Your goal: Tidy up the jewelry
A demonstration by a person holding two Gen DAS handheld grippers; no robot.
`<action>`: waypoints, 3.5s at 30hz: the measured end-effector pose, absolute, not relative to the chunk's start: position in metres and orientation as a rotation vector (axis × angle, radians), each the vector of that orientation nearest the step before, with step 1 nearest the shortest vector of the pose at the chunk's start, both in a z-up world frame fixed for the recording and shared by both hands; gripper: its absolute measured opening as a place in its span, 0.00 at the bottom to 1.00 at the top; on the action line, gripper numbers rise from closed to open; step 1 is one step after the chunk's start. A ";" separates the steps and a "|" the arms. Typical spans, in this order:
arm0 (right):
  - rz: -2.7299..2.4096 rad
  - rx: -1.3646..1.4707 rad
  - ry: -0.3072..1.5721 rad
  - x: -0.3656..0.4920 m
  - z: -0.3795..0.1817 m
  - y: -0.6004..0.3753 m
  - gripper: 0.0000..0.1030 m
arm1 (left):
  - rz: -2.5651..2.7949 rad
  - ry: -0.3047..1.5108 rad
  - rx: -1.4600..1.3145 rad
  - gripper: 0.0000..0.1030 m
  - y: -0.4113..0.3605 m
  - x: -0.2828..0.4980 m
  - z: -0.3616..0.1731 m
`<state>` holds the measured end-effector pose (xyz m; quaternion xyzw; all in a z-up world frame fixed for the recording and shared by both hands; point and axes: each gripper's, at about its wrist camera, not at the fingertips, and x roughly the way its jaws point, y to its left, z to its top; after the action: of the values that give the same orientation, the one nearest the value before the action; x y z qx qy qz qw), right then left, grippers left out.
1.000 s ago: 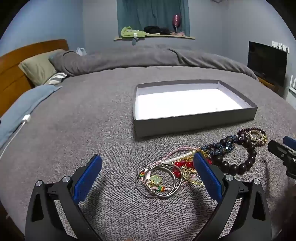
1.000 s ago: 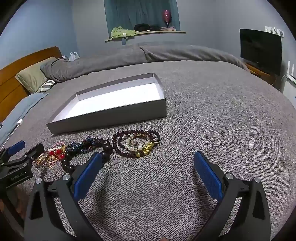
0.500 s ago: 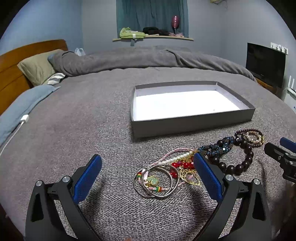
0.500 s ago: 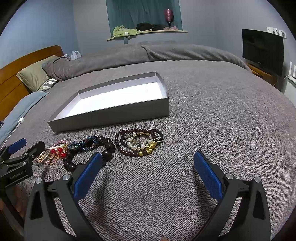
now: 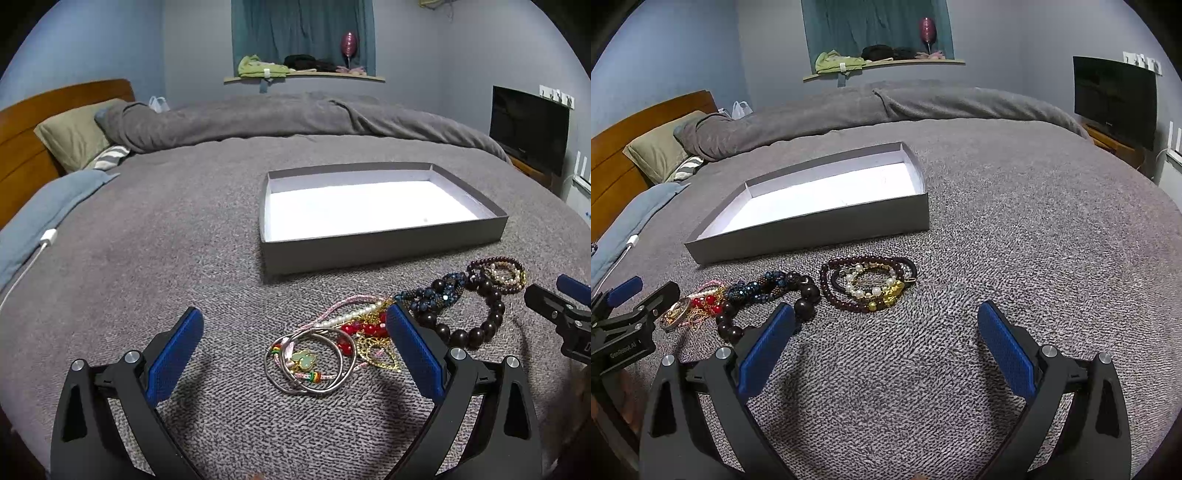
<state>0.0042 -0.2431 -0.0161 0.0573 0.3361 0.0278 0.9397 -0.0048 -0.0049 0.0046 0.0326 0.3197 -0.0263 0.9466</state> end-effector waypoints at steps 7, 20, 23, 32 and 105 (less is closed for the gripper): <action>0.063 0.115 0.688 0.004 -0.016 -0.244 0.95 | -0.055 0.646 0.062 0.95 -0.003 -0.006 0.006; 0.044 0.117 0.685 0.004 -0.016 -0.248 0.95 | -0.064 0.647 0.057 0.95 -0.004 -0.008 0.006; 0.051 0.120 0.683 0.004 -0.015 -0.247 0.95 | -0.065 0.649 0.058 0.95 -0.004 -0.008 0.006; 0.063 0.115 0.684 0.002 -0.014 -0.245 0.95 | -0.067 0.648 0.057 0.95 -0.004 -0.009 0.006; 0.160 0.196 0.506 -0.007 0.021 -0.257 0.08 | -0.136 0.635 -0.003 0.95 0.040 -0.007 0.020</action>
<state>-0.0069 -0.2575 0.0208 0.0966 0.2498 0.0790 0.9602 -0.0068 0.0396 0.0204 -0.0016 0.3120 -0.0670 0.9477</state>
